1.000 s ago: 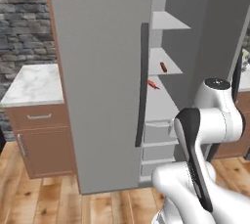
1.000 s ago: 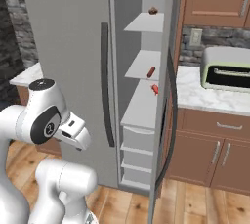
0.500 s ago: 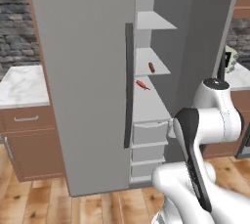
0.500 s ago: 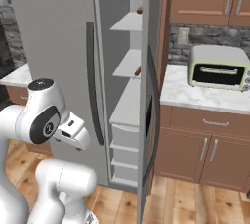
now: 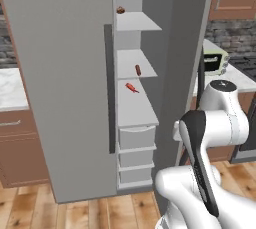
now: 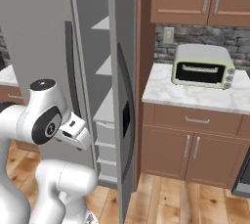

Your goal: Store the hot dog in the freezer for long-term storage. Close the freezer door after placing the cooked food.

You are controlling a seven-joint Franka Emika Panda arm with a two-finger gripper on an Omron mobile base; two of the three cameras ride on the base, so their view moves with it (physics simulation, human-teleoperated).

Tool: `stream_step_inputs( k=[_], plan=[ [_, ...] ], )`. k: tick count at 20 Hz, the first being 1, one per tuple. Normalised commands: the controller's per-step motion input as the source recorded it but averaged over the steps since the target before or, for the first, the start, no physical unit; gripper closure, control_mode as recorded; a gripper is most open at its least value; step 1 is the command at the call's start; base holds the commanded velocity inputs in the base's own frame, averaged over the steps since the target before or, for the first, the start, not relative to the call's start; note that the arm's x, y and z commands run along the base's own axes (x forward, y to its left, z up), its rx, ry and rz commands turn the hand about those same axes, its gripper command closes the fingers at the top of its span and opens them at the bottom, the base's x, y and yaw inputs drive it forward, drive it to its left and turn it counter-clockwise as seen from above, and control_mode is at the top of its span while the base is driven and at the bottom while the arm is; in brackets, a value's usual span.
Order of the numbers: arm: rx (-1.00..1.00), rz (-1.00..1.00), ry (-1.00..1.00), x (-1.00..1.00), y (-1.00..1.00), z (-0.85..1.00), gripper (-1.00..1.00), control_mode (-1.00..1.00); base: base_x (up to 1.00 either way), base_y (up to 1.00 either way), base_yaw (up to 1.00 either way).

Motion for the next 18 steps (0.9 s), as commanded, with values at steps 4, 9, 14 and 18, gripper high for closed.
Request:
stream_step_inputs(
  k=[4, 9, 14, 18],
  plan=[
    [0.00, 0.00, 0.00, 0.00, 0.00, 0.00, -1.00, 1.00, 0.00, -0.01, -0.01],
    [0.00, 0.00, 0.00, 0.00, 0.00, 0.00, -1.00, 1.00, 0.09, 0.06, 0.00],
    [0.00, 0.00, 0.00, 0.00, 0.00, 0.00, -1.00, 1.00, 0.24, 0.17, -0.02],
    [0.00, 0.00, 0.00, 0.00, 0.00, 0.00, -1.00, 1.00, 0.05, 0.24, -0.06]
  ],
)
